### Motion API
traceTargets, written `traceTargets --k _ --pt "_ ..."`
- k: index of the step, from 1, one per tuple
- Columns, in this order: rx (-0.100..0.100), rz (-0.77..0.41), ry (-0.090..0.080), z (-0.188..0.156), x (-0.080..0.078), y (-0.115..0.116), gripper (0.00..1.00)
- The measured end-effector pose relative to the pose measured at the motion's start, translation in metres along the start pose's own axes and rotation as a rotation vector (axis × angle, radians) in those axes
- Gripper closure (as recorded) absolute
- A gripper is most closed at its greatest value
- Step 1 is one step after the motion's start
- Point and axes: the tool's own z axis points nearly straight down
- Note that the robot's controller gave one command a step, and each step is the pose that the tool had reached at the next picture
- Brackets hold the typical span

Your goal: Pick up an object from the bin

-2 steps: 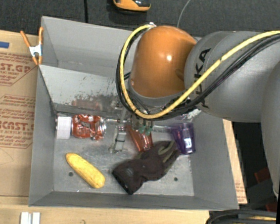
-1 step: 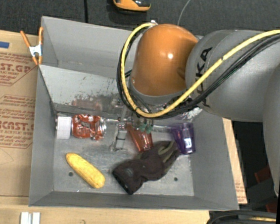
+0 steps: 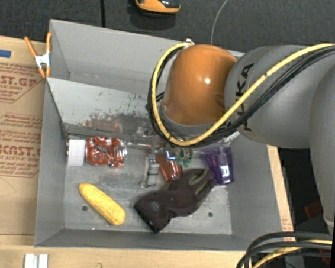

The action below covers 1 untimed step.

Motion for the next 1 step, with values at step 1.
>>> traceTargets --k 1 --pt "0.001 -0.117 0.003 0.0466 0.0124 -0.0264 0.00"
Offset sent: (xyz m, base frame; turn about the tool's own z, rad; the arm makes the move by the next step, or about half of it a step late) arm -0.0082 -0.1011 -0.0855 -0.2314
